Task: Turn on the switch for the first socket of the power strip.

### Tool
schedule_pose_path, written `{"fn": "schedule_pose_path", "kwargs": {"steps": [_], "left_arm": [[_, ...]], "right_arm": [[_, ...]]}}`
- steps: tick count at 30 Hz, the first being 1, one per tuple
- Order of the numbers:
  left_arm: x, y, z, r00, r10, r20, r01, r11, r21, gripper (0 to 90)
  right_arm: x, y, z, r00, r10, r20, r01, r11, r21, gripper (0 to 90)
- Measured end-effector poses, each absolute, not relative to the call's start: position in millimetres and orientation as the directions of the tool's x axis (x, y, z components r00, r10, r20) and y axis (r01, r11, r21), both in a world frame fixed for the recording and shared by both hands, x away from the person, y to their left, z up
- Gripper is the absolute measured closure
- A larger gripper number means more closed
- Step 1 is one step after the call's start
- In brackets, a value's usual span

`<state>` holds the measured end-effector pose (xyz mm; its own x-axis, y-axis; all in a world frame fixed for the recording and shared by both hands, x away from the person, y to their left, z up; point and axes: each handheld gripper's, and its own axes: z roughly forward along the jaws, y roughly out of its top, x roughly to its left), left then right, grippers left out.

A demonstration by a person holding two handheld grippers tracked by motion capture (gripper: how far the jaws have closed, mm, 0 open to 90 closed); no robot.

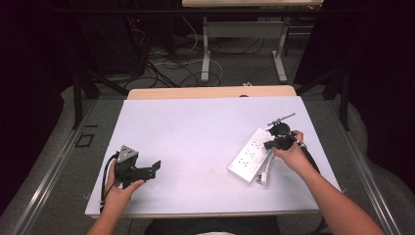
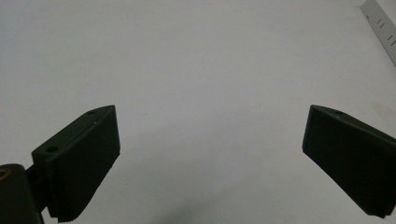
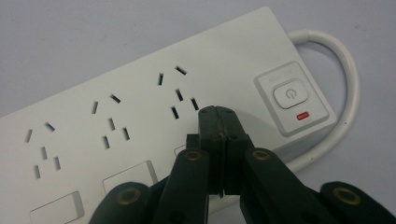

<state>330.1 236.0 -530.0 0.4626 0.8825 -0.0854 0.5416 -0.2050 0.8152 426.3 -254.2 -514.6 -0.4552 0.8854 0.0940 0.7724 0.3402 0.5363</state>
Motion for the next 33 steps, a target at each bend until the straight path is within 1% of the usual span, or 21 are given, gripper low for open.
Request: {"fn": "schedule_pose_path", "kwargs": {"steps": [14, 15, 16, 17, 18, 19, 21, 22, 25, 28, 33], "left_arm": [[330, 236, -530, 0.459, 0.883, -0.095, 0.546, -0.197, 0.814, 4.1], [330, 236, -530, 0.459, 0.883, -0.094, 0.546, -0.197, 0.814, 4.1], [330, 236, -530, 0.459, 0.883, -0.094, 0.546, -0.197, 0.815, 4.1], [330, 236, -530, 0.458, 0.884, -0.093, 0.546, -0.197, 0.814, 4.1], [330, 236, -530, 0.458, 0.884, -0.093, 0.546, -0.197, 0.814, 4.1], [330, 236, -530, 0.457, 0.885, -0.095, 0.546, -0.195, 0.815, 4.1], [330, 236, -531, 0.453, 0.886, -0.099, 0.547, -0.189, 0.815, 4.1], [331, 237, -531, 0.451, 0.887, -0.101, 0.551, -0.188, 0.813, 4.1], [332, 236, -531, 0.453, 0.886, -0.096, 0.548, -0.192, 0.814, 4.2], [332, 235, -531, 0.455, 0.885, -0.097, 0.553, -0.196, 0.810, 4.3], [331, 235, -532, 0.453, 0.886, -0.098, 0.550, -0.192, 0.813, 4.3]], "right_arm": [[426, -254, -516, -0.441, 0.893, 0.092, 0.779, 0.330, 0.532, 90.0], [426, -257, -520, -0.476, 0.878, 0.046, 0.724, 0.361, 0.588, 90.0], [426, -257, -520, -0.476, 0.878, 0.046, 0.724, 0.361, 0.588, 90.0], [426, -264, -531, -0.550, 0.834, -0.044, 0.585, 0.422, 0.693, 88.9], [425, -267, -534, -0.555, 0.831, -0.026, 0.565, 0.400, 0.721, 88.8], [425, -267, -534, -0.555, 0.831, -0.026, 0.565, 0.400, 0.721, 88.8], [427, -273, -536, -0.533, 0.845, 0.044, 0.596, 0.338, 0.729, 83.0], [428, -276, -535, -0.517, 0.853, 0.074, 0.618, 0.312, 0.722, 83.2], [426, -276, -534, -0.516, 0.854, 0.063, 0.621, 0.322, 0.714, 82.0], [424, -273, -533, -0.514, 0.856, 0.061, 0.625, 0.324, 0.710, 77.7], [421, -273, -532, -0.502, 0.863, 0.057, 0.634, 0.322, 0.703, 74.3]]}}
